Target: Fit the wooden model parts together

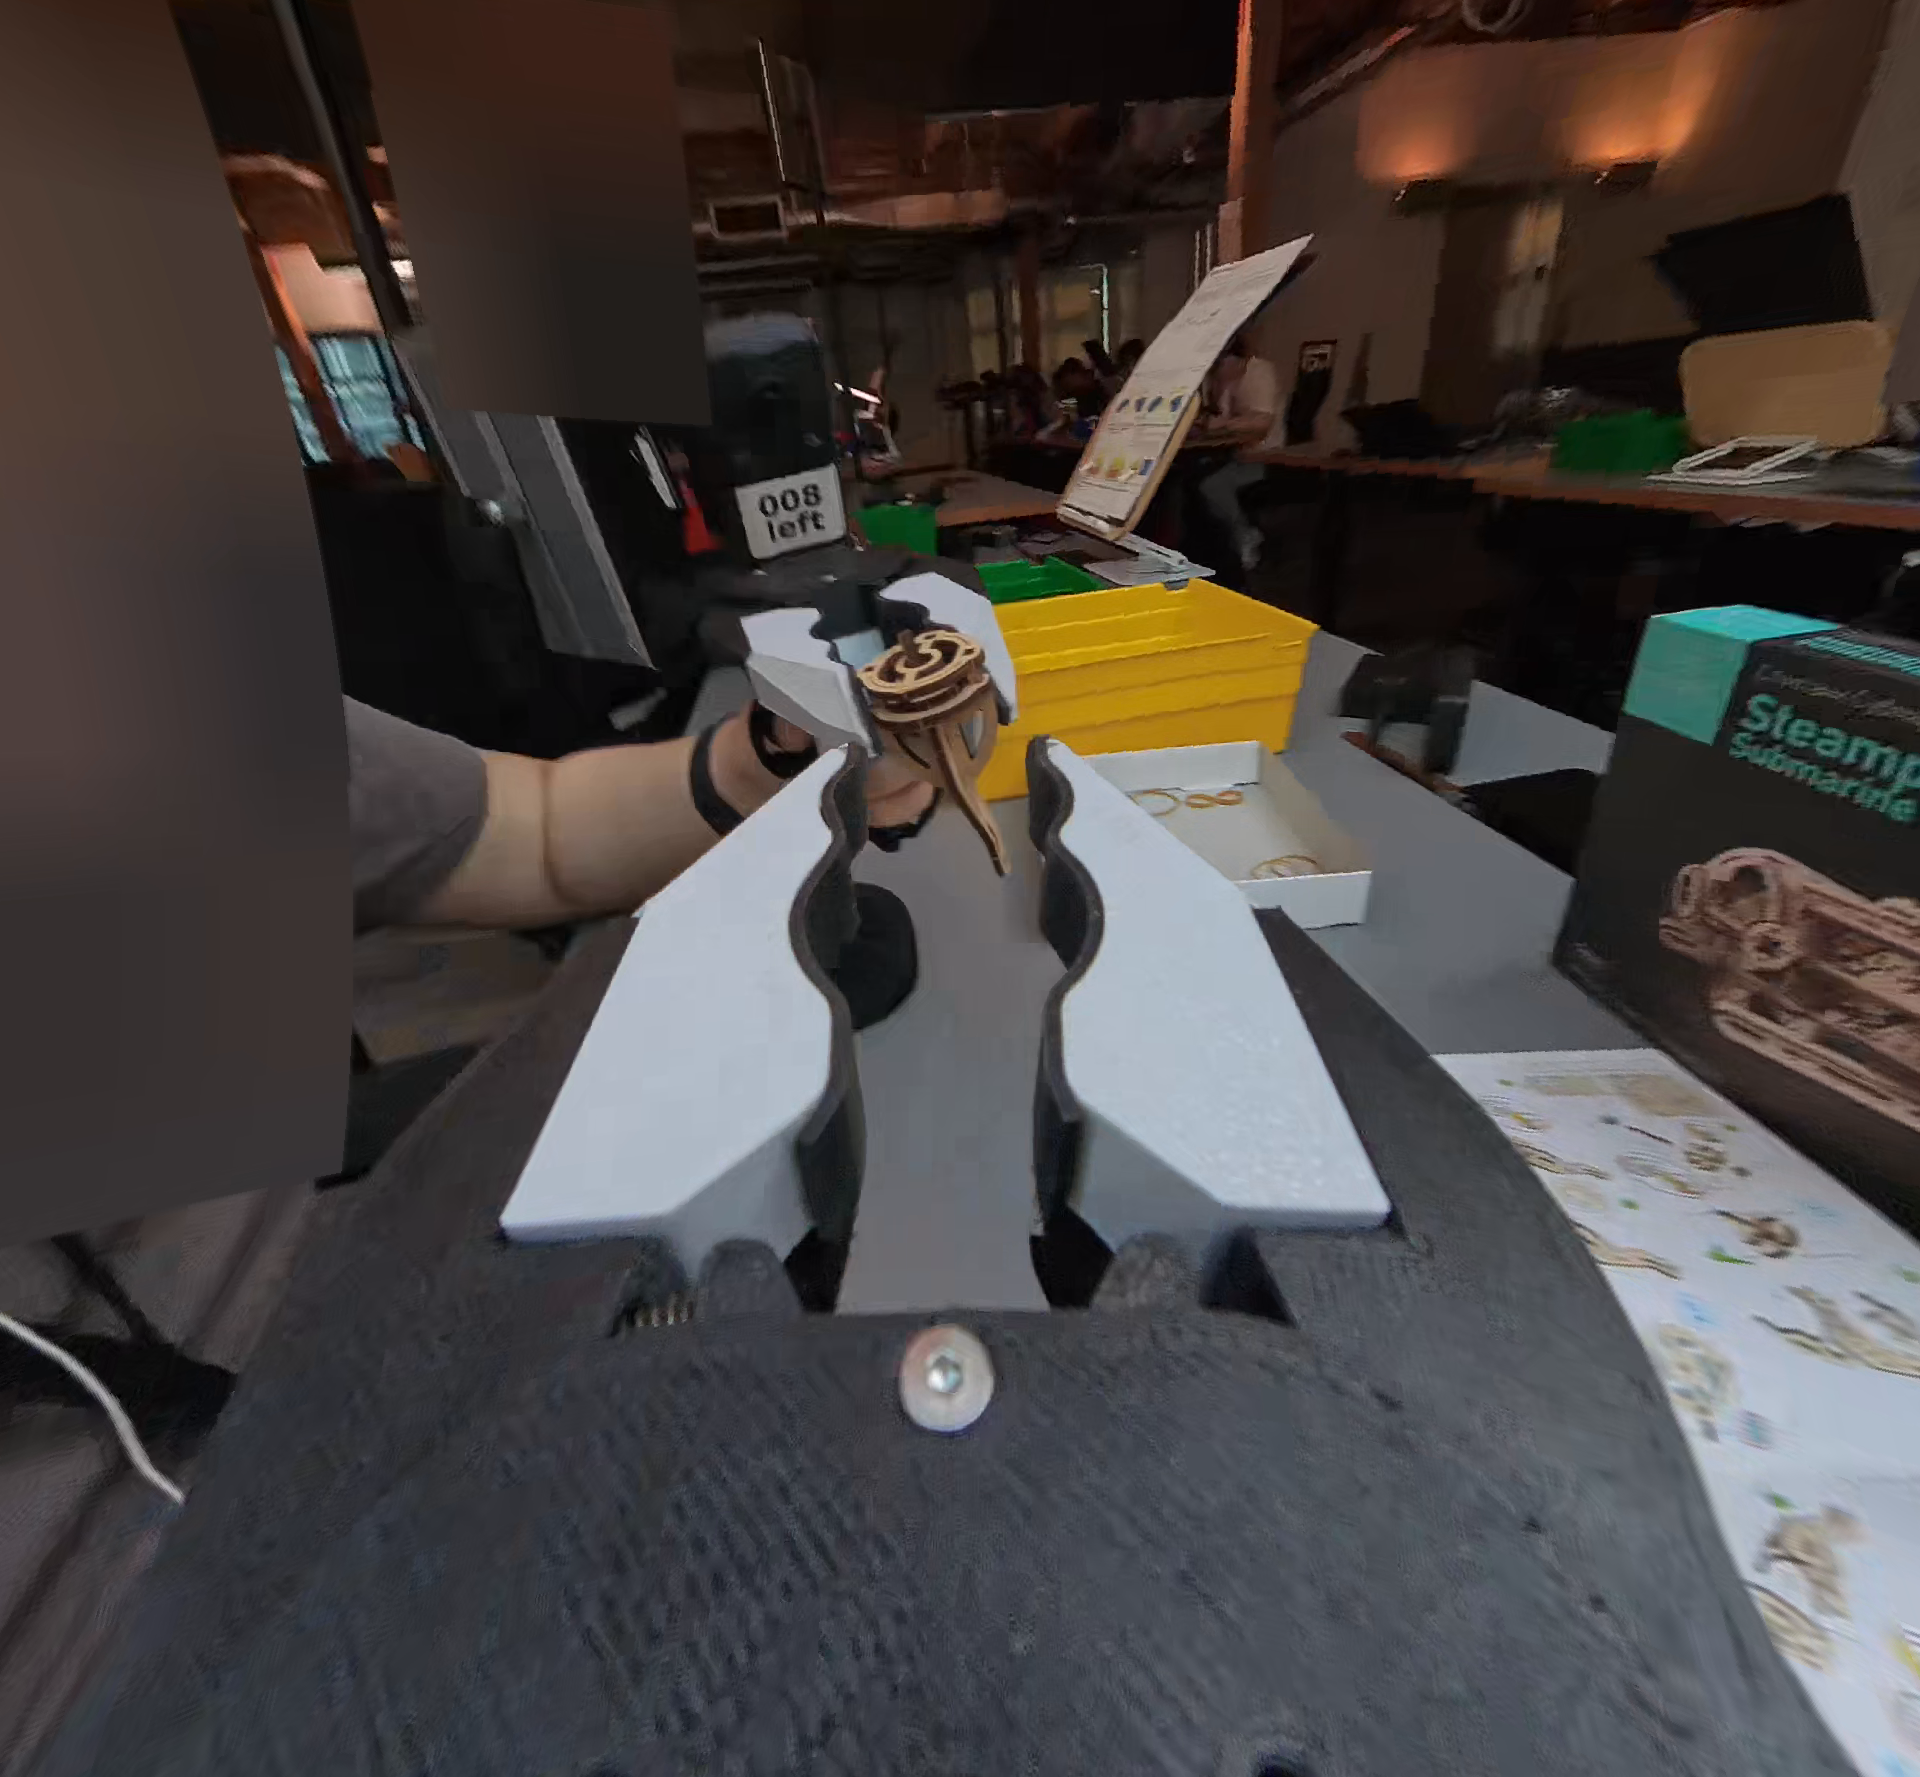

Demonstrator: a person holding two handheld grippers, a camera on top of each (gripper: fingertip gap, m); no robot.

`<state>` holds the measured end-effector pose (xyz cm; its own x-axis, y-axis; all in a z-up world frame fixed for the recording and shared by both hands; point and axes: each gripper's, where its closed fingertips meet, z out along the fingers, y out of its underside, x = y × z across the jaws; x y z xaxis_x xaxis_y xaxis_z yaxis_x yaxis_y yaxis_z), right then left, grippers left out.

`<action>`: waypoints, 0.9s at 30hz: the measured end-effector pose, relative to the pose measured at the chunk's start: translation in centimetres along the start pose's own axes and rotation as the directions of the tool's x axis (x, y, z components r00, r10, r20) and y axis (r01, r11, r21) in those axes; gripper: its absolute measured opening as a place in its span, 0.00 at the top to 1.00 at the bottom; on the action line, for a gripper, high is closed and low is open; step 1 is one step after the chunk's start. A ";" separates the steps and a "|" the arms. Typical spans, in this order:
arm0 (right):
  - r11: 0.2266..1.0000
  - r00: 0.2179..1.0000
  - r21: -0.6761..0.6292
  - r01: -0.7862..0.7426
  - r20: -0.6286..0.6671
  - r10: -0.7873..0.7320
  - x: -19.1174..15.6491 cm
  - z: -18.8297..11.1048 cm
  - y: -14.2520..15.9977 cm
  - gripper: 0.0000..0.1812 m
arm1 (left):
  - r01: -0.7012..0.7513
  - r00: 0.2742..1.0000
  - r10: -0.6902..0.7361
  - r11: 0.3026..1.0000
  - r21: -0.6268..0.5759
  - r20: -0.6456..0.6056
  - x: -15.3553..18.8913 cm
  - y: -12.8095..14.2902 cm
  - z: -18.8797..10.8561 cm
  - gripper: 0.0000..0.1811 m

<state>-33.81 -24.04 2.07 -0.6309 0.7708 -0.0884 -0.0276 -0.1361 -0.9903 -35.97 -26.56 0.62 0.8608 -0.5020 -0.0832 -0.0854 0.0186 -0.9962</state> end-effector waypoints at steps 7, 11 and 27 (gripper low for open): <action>0.961 0.983 -0.259 -0.100 0.124 0.135 0.5 2.1 7.1 0.78 | 0.130 0.990 -0.130 0.991 -0.008 0.058 -0.1 4.3 0.4 0.84; 0.939 0.980 -0.307 -0.156 0.071 0.186 1.9 3.3 9.1 0.81 | 0.196 0.973 -0.194 0.981 -0.001 0.123 -1.4 5.6 0.1 0.83; 0.961 0.972 -0.186 -0.202 0.082 0.221 2.3 6.2 9.4 0.91 | 0.265 0.952 -0.270 0.963 0.056 0.146 -2.7 5.5 -0.5 0.83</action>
<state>-40.32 -27.40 -6.81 -0.6829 0.6681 -0.2955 0.2455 -0.1712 -0.9542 -39.00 -25.53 -4.65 0.9154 -0.3570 0.1861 0.1739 -0.0664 -0.9825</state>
